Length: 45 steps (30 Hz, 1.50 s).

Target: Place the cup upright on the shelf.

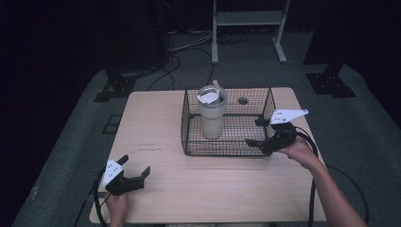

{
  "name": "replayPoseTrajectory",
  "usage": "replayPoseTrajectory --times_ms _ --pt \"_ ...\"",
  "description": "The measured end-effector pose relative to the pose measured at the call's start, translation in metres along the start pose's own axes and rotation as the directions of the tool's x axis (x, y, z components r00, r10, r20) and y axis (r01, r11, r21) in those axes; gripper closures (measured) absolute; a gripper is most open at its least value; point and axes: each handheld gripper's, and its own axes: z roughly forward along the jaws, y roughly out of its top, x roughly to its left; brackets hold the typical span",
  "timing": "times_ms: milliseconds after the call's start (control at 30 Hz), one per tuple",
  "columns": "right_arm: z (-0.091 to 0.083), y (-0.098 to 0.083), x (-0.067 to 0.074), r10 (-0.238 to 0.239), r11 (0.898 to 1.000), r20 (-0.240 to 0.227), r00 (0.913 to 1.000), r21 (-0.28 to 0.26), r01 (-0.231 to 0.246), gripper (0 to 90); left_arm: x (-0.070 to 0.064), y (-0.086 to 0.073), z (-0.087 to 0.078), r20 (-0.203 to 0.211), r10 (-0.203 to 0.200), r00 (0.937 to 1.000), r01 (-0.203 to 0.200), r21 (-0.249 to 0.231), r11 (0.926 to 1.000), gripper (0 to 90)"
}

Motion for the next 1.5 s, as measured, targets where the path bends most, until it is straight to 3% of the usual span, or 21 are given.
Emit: replayPoseTrajectory --times_ms 1167,1500 --pt "-0.018 -0.044 0.031 -0.007 0.999 -0.026 0.9996 -0.036 0.006 13.3 0.0 0.0 0.0 -0.002 -0.001 1.0 0.001 0.003 1.0 0.0" --pt "-0.023 -0.061 0.039 0.016 0.999 -0.034 0.9993 -0.037 -0.018 13.7 0.0 0.0 0.0 -0.002 0.0 1.0 0.0 0.004 1.0 0.0"
